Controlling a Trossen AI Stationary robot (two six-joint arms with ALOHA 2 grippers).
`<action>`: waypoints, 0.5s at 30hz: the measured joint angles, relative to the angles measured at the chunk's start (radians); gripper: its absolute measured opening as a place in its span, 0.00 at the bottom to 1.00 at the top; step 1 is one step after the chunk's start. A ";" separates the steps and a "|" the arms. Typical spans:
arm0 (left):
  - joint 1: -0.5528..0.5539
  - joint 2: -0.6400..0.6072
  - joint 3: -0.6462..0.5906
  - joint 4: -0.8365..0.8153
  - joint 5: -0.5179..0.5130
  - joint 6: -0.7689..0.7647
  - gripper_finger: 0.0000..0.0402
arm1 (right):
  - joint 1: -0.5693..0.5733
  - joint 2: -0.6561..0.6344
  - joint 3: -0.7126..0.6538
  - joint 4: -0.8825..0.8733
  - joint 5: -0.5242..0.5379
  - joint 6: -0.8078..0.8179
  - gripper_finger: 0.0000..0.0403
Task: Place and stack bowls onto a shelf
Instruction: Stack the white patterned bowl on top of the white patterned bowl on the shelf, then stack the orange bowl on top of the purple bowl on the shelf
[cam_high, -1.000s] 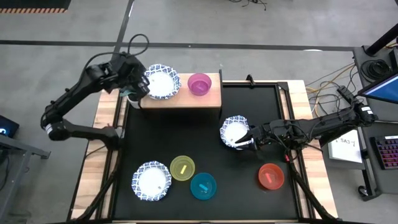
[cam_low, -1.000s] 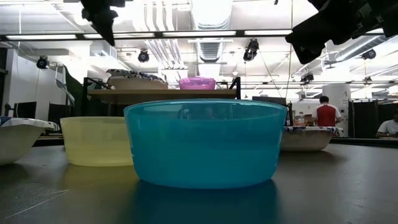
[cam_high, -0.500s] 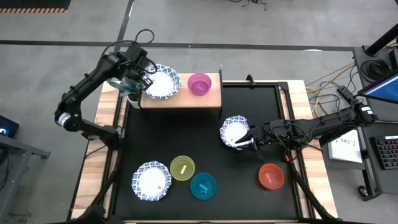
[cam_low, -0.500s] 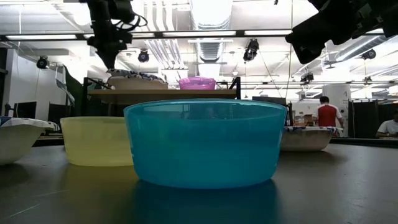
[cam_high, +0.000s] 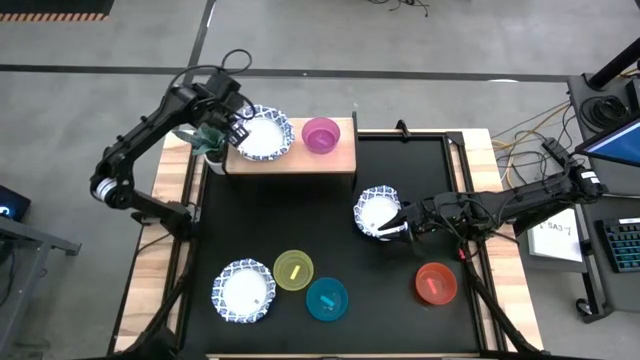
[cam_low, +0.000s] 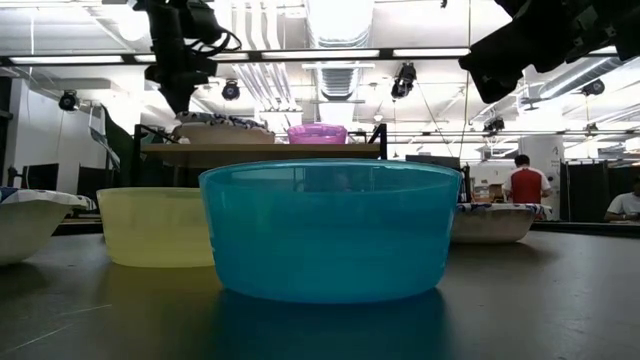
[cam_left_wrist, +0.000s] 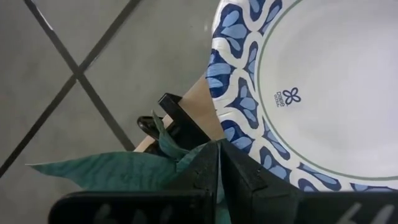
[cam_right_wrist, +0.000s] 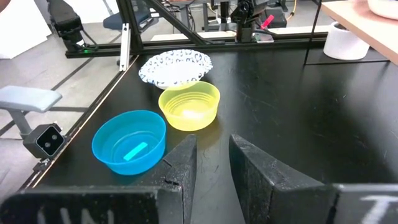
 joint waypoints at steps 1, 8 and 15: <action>0.000 -0.002 0.000 0.000 0.005 0.000 0.00 | 0.000 0.000 0.000 0.000 0.000 0.000 0.21; -0.001 -0.003 0.000 0.002 0.084 -0.021 0.00 | 0.000 0.000 0.000 0.000 0.001 0.000 0.21; -0.004 -0.009 0.000 0.003 0.072 -0.038 0.00 | 0.000 0.000 0.000 0.000 0.002 0.000 0.21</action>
